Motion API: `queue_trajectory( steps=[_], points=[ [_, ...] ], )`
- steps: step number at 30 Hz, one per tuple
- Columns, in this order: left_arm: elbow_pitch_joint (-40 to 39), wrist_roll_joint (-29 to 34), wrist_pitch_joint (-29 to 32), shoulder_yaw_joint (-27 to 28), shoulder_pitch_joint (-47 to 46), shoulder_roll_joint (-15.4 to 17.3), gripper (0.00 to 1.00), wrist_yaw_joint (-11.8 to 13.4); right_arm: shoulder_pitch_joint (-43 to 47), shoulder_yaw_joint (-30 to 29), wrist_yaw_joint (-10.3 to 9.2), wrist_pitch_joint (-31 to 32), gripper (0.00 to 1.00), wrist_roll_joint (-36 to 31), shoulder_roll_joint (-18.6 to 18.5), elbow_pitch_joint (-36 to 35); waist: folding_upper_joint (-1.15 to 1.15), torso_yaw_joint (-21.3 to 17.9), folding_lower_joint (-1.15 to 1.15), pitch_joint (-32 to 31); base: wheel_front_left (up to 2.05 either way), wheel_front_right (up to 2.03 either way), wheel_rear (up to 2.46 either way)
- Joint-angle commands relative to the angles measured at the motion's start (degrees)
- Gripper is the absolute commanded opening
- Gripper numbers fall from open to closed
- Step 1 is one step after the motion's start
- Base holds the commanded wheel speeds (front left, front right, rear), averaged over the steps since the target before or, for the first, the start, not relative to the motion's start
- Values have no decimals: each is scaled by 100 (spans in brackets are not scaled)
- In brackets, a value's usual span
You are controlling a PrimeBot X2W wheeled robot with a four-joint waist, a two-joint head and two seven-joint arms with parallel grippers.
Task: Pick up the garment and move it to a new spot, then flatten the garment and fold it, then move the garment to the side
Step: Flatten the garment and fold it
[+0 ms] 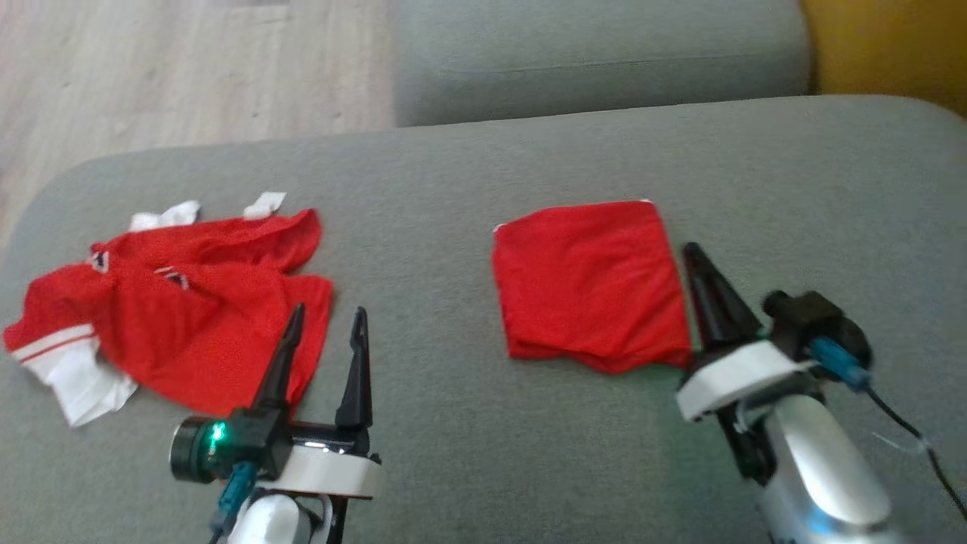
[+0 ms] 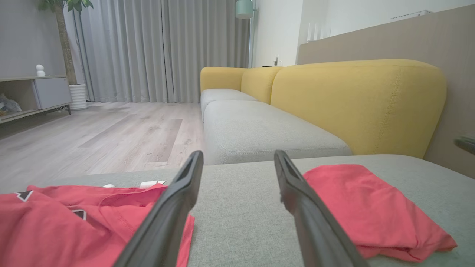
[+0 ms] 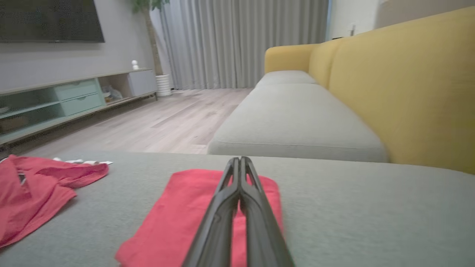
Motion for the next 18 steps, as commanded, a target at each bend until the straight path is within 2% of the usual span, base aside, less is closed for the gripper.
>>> queue_trajectory(
  steps=[1, 2, 3, 4, 7, 12, 18],
  points=[
    [-220, -34, -54, 246, -118, 45, 100, 23, -34, -89, -5, -63, 0, -78, 70, -329, 0, -154, 0, -64, 0, 0, 0],
    [-215, -32, -54, 267, -96, 42, 100, 8, 59, -240, -5, -63, 61, -106, 76, -440, 0, -183, 0, -66, 0, 0, 0],
    [-215, -32, -54, 267, -96, 42, 100, 8, 59, -240, -5, -63, 61, -106, 76, -440, 0, -183, 0, -66, 0, 0, 0],
    [-215, -29, -54, 285, -74, 36, 100, -2, 160, -349, -5, -63, 100, -134, 82, -547, 0, -210, 0, -68, 0, 0, 0],
    [-221, -16, -54, 332, -3, 6, 100, -25, 470, -520, -5, -63, 100, -271, 94, -867, 0, -264, 0, -58, 0, 0, 0],
    [-213, 18, -54, 409, 104, -50, 100, -79, 984, -654, -5, -63, 100, 49, 97, -1300, 0, -245, 0, -65, 0, 0, 0],
    [-235, 117, -54, 514, 159, -94, 100, -160, 1260, -671, -5, -63, 100, 111, 98, -1615, 0, -220, 0, -53, 0, 0, 0]
  ],
)
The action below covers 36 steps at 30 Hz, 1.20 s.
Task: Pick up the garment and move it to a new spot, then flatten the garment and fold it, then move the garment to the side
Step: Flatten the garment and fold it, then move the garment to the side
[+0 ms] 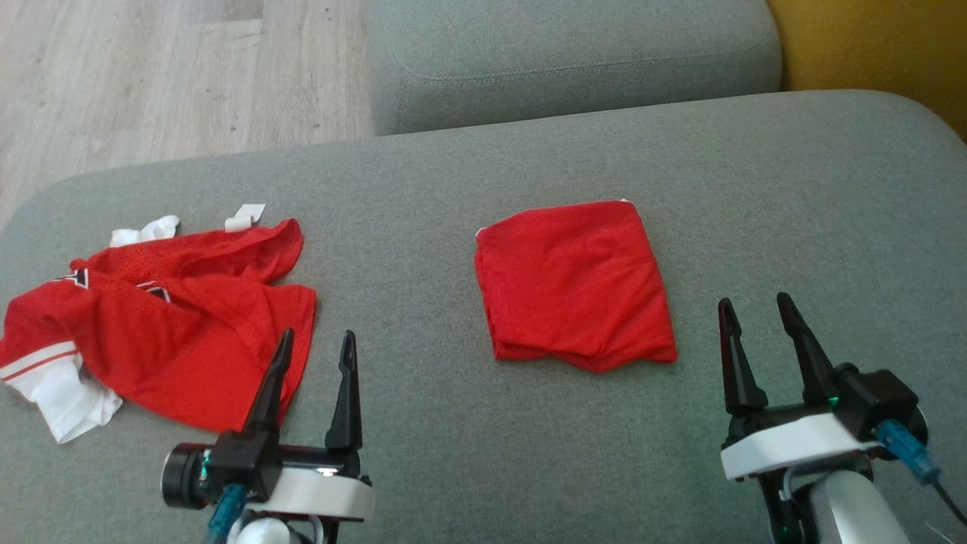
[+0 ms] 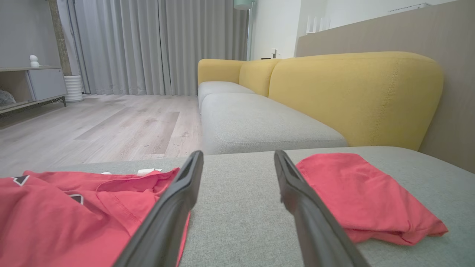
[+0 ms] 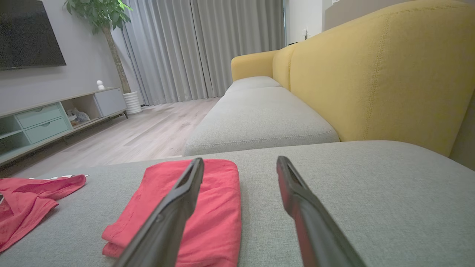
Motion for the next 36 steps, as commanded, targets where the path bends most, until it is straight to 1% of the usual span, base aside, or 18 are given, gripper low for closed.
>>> queue_trajectory(
  steps=[1, 6, 9, 11, 12, 17, 21, 23, 27, 31, 34, 35, 36],
  points=[
    [-214, 72, -55, 268, -169, -13, 100, -10, -158, 122, -5, -63, 100, 40, -10, -238, 0, 5, 0, 4, 0, 0, 0],
    [-244, 142, -55, 319, -199, -38, 100, -50, -221, 91, -5, -63, 100, -60, -10, -237, 0, 46, 0, 56, 0, 0, 0],
    [-241, 197, -55, 286, -259, -50, 100, -76, -383, 46, -5, -57, 100, -197, -10, -89, 0, 110, 0, 186, 0, 0, 0],
    [-225, 235, -55, 253, -333, -55, 100, -95, -554, 155, -5, 126, 100, -244, -10, 120, 0, 174, 0, 326, 0, 0, 0],
    [-224, 252, -55, 241, -382, -57, 100, -103, -661, 157, -5, 213, 100, -162, -10, 221, 0, 208, 0, 400, 0, 0, 0],
    [-202, 318, -55, 141, -615, -66, 100, -132, -1299, 0, -5, 513, 100, -264, -10, 839, 0, 417, 0, 754, 0, 0, 0],
    [-175, 334, -55, 23, -785, -71, 100, -132, -1805, -298, -5, 785, 100, -399, -10, 1526, 0, 586, 0, 965, 0, 0, 0],
    [-164, 329, -55, -44, -861, -73, 100, -124, -2038, -397, -5, 913, 100, -350, -10, 1882, 0, 671, 0, 1052, 0, 0, 0],
    [-154, 273, -55, -182, -993, -75, 100, -96, -2405, -328, -5, 1098, 100, -108, -10, 2509, 0, 812, 0, 1170, 0, 0, 0],
    [-143, 235, -55, -269, -1065, -76, 100, -55, -2592, -245, -5, 1147, 100, -241, -10, 2916, 0, 877, 0, 1222, 0, 0, 0],
    [-125, 208, -55, -332, -1098, -76, 100, -17, -2716, -74, -5, 1230, 100, -154, -10, 3329, 0, 921, 0, 1232, 0, 0, 0],
    [-119, 201, -55, -346, -1101, -76, 100, -5, -2757, 14, -5, 1215, 7, -167, -9, 3426, 0, 927, 0, 1229, 0, 0, 0],
    [-114, 196, -55, -354, -1099, -77, 100, 7, -2794, 81, -5, 1176, 0, -208, -9, 3508, 0, 926, 0, 1220, 0, 0, 0]
  ],
)
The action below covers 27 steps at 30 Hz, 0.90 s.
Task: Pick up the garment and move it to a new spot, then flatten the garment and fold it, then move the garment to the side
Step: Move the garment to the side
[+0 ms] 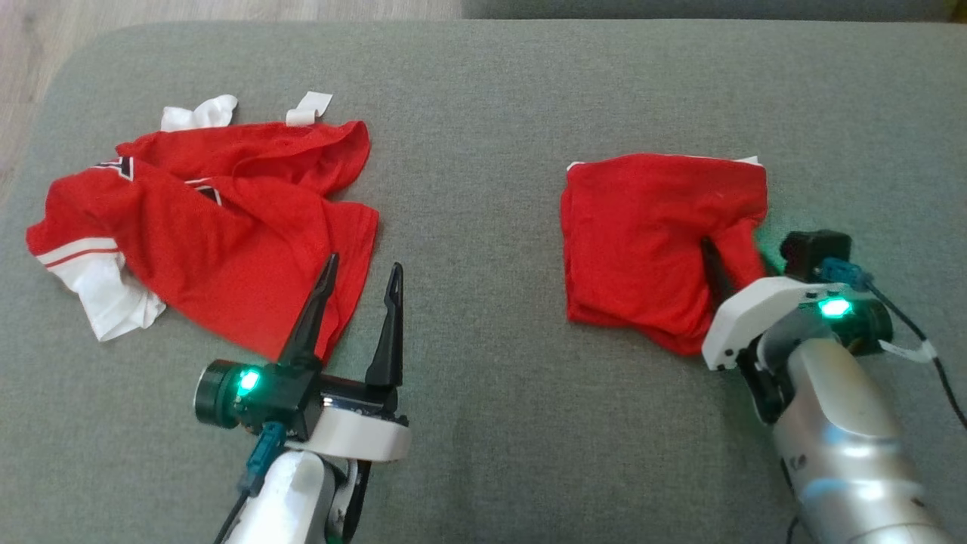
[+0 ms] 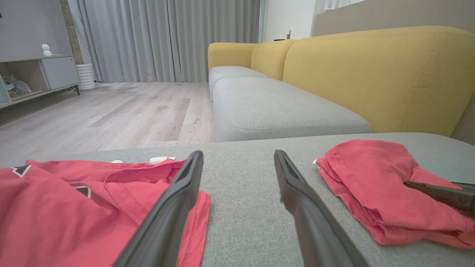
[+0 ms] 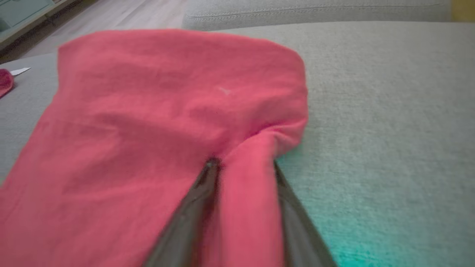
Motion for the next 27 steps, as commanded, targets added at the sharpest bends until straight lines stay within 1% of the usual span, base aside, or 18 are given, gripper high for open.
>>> queue_trajectory(
  steps=[1, 5, 9, 12, 15, 18, 21, 22, 23, 27],
  points=[
    [-152, -37, -54, 119, -189, 2, 100, 31, -43, 199, -5, -14, 0, -61, 69, 9, 0, -12, 0, -19, 0, 0, 0],
    [-111, -39, -54, 147, -136, 2, 100, 59, -204, 302, -5, -329, 0, -327, 6, 152, 0, -110, 0, -132, 0, 0, 0],
    [-101, -52, -54, 189, -76, 2, 100, 59, -296, 562, -5, -572, 0, -648, -168, 178, 0, -264, 0, -295, 0, 0, 0],
    [-114, -64, -54, 226, -19, 2, 100, 59, -341, 843, -5, -674, 0, -804, -386, 114, 0, -395, 0, -399, 0, 0, 0],
    [-118, -65, -54, 273, 55, 2, 100, 60, -331, 1193, -5, -704, 0, -832, -685, 10, 0, -523, 0, -490, 0, 0, 0],
    [-156, -65, -54, 319, 97, 2, 100, 62, -323, 1534, -5, -605, 0, -746, -1103, -102, 0, -628, 0, -497, 0, 0, 0],
    [-220, -76, -54, 342, 100, 2, 100, 63, -358, 1821, -5, -441, 0, -584, -1648, -207, 0, -701, 0, -436, 0, 0, 0],
    [-236, -73, -54, 343, 92, 2, 100, 63, -381, 1892, -5, -394, 0, -522, -1848, -231, 0, -714, 0, -400, 0, 0, 0],
    [-258, -63, -54, 332, 57, 2, 100, 60, -434, 2004, -5, -318, 0, -437, -2267, -247, 0, -722, 0, -307, 0, 0, 0],
    [-295, -45, -54, 286, -76, 2, 100, 39, -542, 2088, -5, -313, 0, -361, -3044, -133, 0, -685, 0, -64, 0, 0, 0]
  ],
)
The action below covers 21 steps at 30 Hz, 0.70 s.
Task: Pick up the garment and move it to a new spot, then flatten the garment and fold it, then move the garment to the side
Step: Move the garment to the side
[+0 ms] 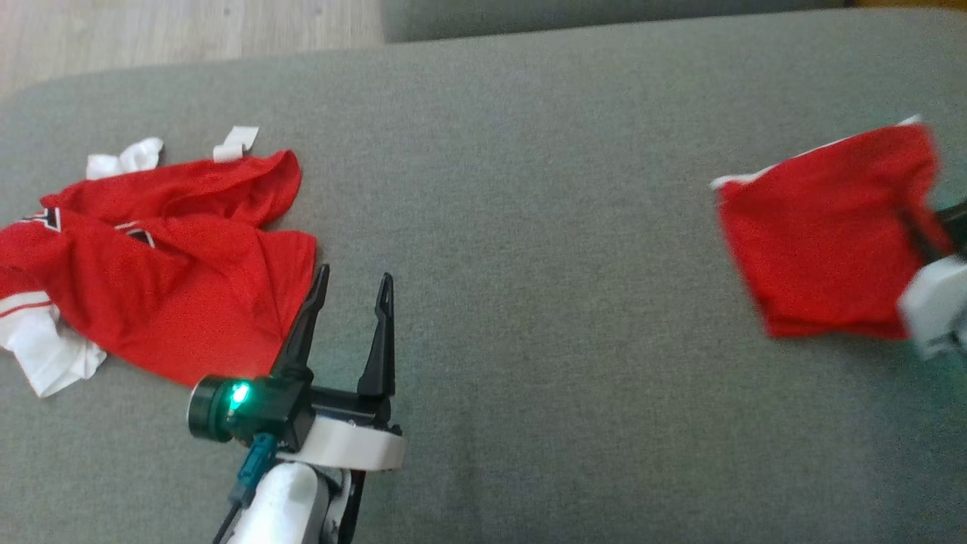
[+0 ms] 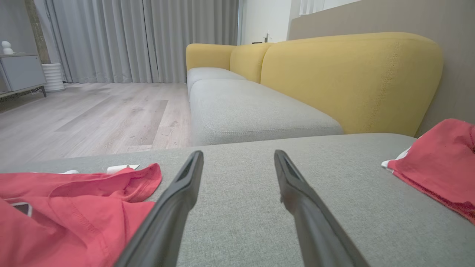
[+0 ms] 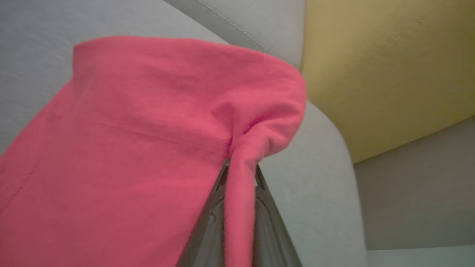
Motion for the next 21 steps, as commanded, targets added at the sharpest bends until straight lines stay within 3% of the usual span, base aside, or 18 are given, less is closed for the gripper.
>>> queue_trajectory(
  steps=[1, 5, 9, 21],
  points=[
    [-224, 12, -54, 179, -299, 3, 100, -1, -186, -5, -5, -57, 0, 46, -385, -36, 0, 42, 0, 178, 0, 0, 0],
    [-209, 61, -54, 167, -407, 3, 100, -41, -285, -260, -5, -209, 0, -9, -821, 215, 0, 103, 0, 354, 0, 0, 0],
    [-217, 76, -54, 166, -515, 3, 100, -57, -409, -508, -5, -349, 0, -131, -1005, 440, 0, 158, 0, 488, 0, 0, 0],
    [-166, 62, -54, 150, -616, 3, 100, -12, -505, -1151, -5, -240, 0, -536, -905, 741, 0, 193, 0, 498, 0, 0, 0]
  ],
)
